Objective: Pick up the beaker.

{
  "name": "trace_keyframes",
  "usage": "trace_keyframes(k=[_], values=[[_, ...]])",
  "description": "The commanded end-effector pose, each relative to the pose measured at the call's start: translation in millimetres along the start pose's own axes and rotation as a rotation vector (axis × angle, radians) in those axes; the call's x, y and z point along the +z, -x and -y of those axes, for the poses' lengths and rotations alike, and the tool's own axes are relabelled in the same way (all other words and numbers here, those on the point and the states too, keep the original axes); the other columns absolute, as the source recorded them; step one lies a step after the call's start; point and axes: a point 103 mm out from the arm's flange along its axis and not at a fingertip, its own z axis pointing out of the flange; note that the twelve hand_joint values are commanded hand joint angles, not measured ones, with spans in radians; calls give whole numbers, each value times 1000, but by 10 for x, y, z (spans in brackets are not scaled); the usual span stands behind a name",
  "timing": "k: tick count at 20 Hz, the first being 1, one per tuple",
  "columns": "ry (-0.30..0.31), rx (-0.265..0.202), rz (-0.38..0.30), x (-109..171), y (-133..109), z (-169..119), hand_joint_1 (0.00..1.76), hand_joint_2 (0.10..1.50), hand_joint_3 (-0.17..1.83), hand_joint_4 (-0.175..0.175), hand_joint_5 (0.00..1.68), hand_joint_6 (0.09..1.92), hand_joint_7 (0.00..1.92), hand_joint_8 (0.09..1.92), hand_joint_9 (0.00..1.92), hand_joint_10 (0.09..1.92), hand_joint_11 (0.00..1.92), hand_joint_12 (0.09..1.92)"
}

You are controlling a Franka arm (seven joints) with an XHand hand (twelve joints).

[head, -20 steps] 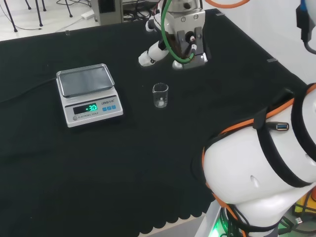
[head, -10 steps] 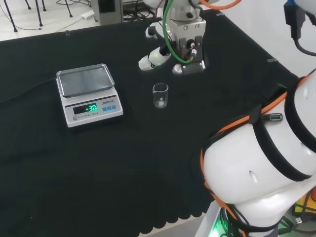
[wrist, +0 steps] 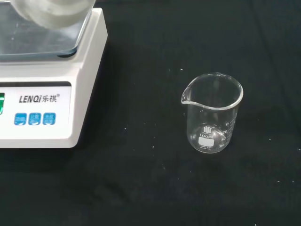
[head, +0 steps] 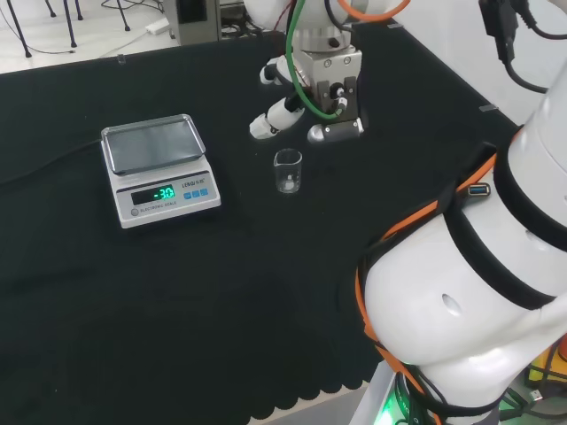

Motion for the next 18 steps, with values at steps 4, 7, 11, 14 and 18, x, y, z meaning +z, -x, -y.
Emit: trace_keyframes(k=[4, 7, 11, 14, 18], values=[[-15, -3, 24, 172, -2, -242, 772, 749, 474, -60, 376, 297, 275, 695, 378, 807, 0, 1432], [-30, 2, 38, 259, 28, -314, 772, 749, 475, -60, 377, 299, 275, 695, 378, 807, 0, 1431], [-60, 9, 65, 377, 92, -388, 774, 749, 476, -60, 378, 302, 276, 696, 379, 808, 0, 1430], [-73, 16, 73, 436, 120, -417, 774, 749, 476, -61, 380, 305, 277, 697, 379, 809, 0, 1430], [-96, 18, 76, 565, 201, -441, 775, 750, 477, -62, 384, 309, 277, 698, 379, 809, 0, 1429]])
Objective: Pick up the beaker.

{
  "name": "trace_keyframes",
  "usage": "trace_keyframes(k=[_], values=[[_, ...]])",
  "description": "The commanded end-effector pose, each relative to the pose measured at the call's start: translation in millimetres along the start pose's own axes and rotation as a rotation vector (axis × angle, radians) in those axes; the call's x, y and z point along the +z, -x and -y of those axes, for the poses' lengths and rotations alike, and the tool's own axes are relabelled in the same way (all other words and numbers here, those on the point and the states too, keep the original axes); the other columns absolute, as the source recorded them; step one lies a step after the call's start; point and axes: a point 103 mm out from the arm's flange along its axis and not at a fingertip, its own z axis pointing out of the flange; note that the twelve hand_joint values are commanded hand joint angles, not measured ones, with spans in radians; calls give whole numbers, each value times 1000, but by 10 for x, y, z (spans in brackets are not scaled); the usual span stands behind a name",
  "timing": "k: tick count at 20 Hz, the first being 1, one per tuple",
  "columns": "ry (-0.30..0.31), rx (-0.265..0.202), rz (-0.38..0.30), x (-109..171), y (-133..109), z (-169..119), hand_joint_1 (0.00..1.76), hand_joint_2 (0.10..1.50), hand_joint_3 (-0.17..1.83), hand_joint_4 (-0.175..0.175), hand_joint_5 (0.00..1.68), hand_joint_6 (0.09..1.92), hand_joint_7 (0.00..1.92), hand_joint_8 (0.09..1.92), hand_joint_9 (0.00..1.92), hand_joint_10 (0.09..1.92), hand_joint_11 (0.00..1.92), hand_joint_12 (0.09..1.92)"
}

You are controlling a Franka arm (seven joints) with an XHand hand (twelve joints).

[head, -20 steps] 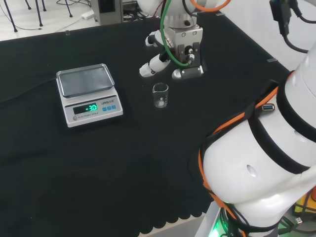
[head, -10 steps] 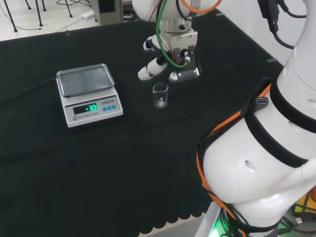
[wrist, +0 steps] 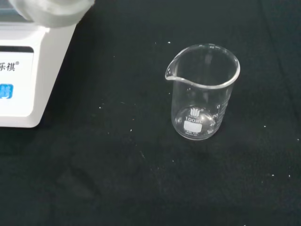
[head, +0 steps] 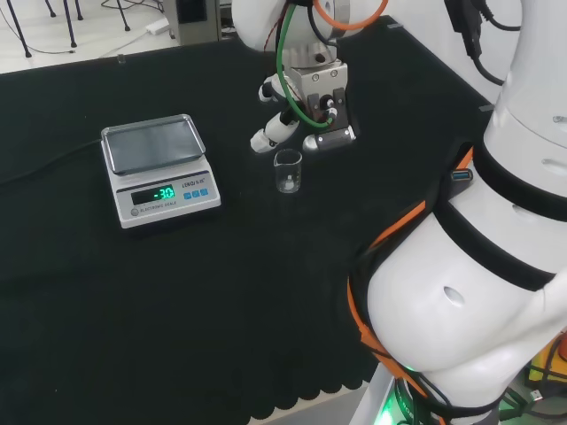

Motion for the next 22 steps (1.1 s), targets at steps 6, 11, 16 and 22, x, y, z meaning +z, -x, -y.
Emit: trace_keyframes(k=[6, 11, 16, 22], values=[[-83, 20, 3, 456, 227, -212, 777, 750, 478, -63, 386, 314, 279, 699, 379, 810, 0, 1429], [-104, 15, -16, 612, 278, -268, 777, 750, 478, -64, 387, 319, 280, 700, 379, 810, 0, 1428], [-104, 1, -16, 653, 254, -251, 778, 750, 479, -64, 387, 323, 281, 701, 380, 811, 0, 1428], [-195, -8, -20, 730, 285, -252, 715, 711, 439, -59, 315, 303, 187, 694, 287, 822, 0, 1384]])
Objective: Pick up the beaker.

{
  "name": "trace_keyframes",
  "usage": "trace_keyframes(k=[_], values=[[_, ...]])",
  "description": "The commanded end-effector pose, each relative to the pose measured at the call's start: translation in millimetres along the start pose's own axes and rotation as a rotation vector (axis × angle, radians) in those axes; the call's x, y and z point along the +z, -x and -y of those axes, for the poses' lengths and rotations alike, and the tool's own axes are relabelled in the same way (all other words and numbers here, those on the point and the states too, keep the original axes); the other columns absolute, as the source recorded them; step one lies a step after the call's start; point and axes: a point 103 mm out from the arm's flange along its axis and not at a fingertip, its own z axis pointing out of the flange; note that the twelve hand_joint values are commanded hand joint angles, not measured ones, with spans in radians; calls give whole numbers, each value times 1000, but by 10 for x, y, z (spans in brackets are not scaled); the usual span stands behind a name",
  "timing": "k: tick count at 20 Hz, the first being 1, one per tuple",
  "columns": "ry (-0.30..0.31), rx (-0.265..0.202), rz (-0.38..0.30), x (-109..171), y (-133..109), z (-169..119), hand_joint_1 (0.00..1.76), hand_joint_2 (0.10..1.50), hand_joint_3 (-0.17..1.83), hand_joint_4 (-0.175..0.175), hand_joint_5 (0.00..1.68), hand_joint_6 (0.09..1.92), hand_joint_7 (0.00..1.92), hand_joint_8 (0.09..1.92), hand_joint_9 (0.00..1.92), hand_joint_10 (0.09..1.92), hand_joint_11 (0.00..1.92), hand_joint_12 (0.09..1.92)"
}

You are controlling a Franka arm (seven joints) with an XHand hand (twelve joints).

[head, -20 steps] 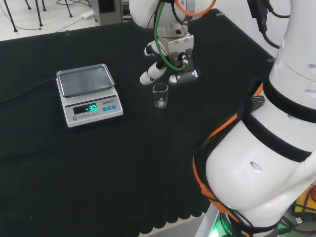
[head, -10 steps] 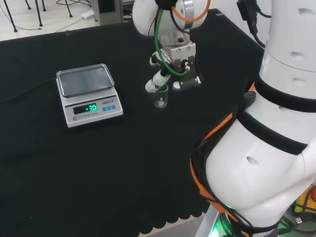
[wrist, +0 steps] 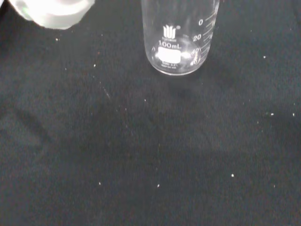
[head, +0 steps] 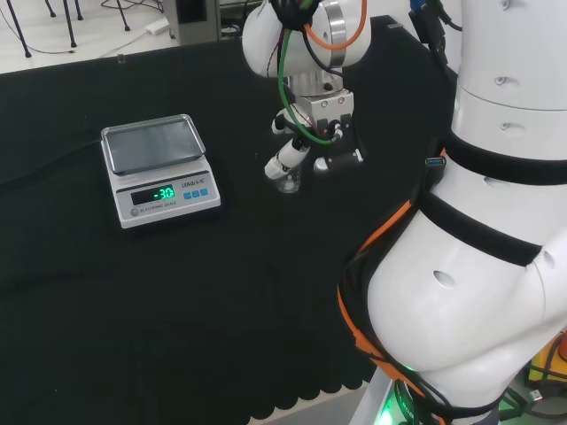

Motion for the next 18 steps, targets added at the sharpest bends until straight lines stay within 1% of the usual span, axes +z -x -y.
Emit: trace_keyframes(k=[1, 3, 5, 9, 12, 16, 18], values=[[-78, -5, 5, 69, 38, -10, 699, 699, 424, -57, 288, 291, 149, 687, 252, 822, 0, 1369], [-89, 0, 12, 96, 56, -14, 670, 688, 366, -53, 238, 225, 67, 670, 170, 833, 0, 1329], [-87, 1, 14, 105, 51, -22, 658, 687, 331, -50, 221, 184, 33, 663, 134, 839, 0, 1310], [-112, -13, 29, 148, -7, -76, 668, 688, 314, -48, 230, 168, 35, 664, 132, 843, 0, 1298], [-115, -10, 41, 161, -44, -130, 675, 688, 310, -47, 222, 159, 35, 663, 133, 842, 0, 1296], [-114, -16, 50, 174, -117, -208, 688, 688, 305, -46, 231, 156, 49, 667, 142, 844, 0, 1297], [-128, -13, 66, 203, -116, -242, 729, 694, 308, -46, 247, 154, 60, 668, 158, 842, 0, 1307]])
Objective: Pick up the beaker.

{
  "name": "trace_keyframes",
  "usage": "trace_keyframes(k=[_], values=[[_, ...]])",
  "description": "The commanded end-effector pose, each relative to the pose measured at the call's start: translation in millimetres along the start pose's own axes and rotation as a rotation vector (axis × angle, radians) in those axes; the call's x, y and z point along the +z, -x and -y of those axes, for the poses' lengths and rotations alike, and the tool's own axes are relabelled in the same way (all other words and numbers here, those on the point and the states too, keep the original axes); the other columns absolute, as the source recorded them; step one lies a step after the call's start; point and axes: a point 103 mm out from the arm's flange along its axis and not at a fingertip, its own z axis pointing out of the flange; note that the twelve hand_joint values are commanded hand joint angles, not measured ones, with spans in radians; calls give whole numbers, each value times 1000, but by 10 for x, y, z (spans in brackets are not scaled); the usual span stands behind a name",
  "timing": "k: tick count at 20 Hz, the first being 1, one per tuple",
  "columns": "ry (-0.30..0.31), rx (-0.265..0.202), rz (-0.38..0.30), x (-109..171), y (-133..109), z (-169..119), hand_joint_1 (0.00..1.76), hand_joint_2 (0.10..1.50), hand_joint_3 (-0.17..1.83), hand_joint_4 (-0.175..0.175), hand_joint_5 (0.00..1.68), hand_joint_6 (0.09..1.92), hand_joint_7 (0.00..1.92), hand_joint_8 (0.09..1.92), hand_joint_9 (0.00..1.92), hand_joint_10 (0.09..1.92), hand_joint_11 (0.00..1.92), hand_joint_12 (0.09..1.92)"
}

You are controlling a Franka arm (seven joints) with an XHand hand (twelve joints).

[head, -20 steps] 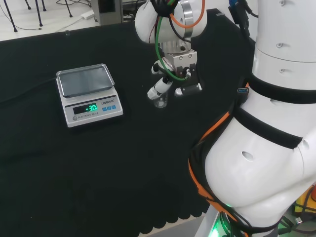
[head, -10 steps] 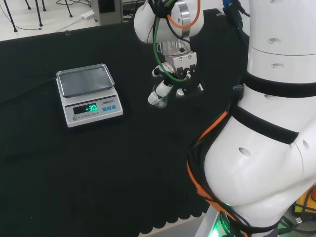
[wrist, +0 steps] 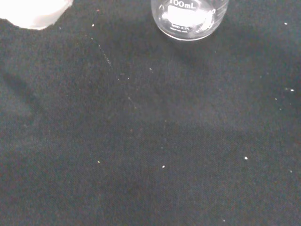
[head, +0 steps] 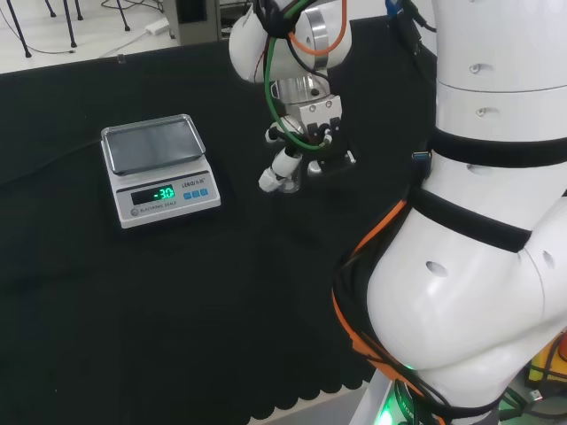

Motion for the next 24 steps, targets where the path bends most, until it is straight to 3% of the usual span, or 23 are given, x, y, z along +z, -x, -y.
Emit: trace_keyframes(k=[1, 9, 13, 16, 21, 24], values=[[-18, 2, 24, 39, -30, -63, 751, 697, 310, -46, 255, 152, 65, 668, 165, 840, 0, 1313], [-28, 20, 13, 144, 76, -88, 814, 693, 333, -48, 290, 130, 104, 669, 241, 836, 0, 1383], [26, 21, 7, 113, 93, -63, 860, 703, 398, -56, 341, 137, 194, 683, 359, 817, 26, 1445], [71, 17, 5, 40, 55, -53, 892, 724, 476, -63, 402, 176, 338, 709, 523, 793, 158, 1419], [84, 8, 21, -38, -58, -177, 889, 759, 539, -56, 450, 569, 498, 715, 691, 746, 296, 1382], [77, -7, 28, -27, -100, -234, 887, 767, 547, -51, 455, 666, 518, 720, 708, 747, 312, 1382]])
